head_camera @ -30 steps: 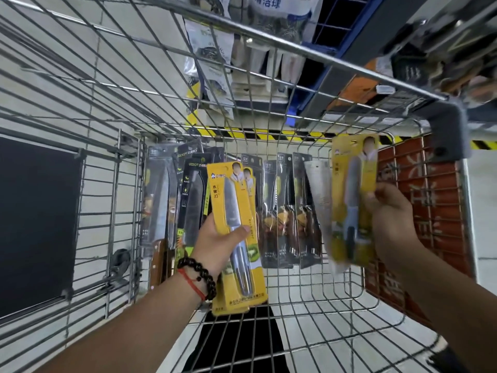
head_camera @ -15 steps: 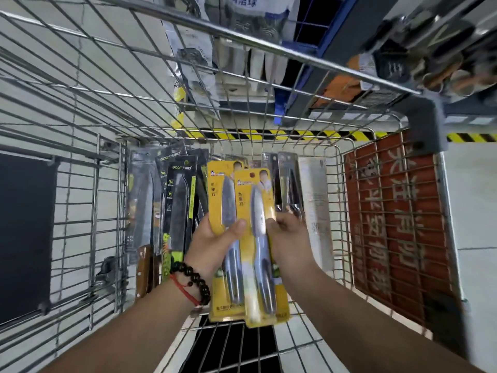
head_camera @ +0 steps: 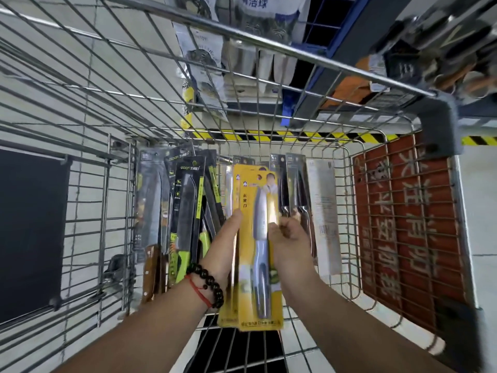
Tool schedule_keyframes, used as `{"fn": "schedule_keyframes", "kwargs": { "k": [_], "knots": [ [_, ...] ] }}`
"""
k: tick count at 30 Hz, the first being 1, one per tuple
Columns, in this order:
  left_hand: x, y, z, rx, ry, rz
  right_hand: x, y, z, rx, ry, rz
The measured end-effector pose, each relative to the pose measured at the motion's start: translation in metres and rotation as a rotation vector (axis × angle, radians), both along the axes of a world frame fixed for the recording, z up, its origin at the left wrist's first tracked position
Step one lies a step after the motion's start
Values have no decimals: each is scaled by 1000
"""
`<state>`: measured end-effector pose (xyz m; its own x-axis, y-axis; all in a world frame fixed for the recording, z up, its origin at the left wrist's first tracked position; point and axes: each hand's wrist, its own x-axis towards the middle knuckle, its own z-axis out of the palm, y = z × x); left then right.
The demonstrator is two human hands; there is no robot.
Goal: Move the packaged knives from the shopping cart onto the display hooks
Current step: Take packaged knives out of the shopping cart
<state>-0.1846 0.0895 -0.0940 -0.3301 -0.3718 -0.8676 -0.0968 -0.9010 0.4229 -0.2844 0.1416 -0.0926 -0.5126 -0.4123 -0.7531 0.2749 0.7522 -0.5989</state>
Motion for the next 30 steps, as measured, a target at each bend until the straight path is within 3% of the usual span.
{"fn": "schedule_keyframes", "kwargs": {
  "k": [6, 8, 10, 11, 13, 15, 18, 20, 23, 26, 30],
  "knots": [
    [10, -1, -5, -231, -90, -62, -14, -7, 6, -37, -79, 55],
    [14, -5, -5, -263, -124, -62, -36, -4, -4, -21, 156, 103],
    [18, -11, -6, -244, -114, -41, -61, 2, -15, 145, 442, 245],
    [19, -14, -5, -246, -121, -29, -74, 11, -24, 261, 497, 324],
    [20, -13, -7, -221, -109, -11, -89, 28, -35, 382, 380, 371],
    [22, -13, -11, -217, -88, -17, -96, 41, -46, 370, 316, 415],
    [25, -8, -19, -232, -80, -27, -107, 59, -63, 241, 270, 780],
    [25, -5, -23, -238, -90, -42, -114, 68, -65, 213, 317, 848],
    [25, -5, -27, -235, -73, -58, -109, 54, -46, 391, 342, 722],
    [25, -8, -25, -238, -65, -24, -109, 46, -25, 329, 298, 717],
    [23, -14, -17, -201, -41, 38, -119, 47, -15, 281, 304, 487]
  ]
}}
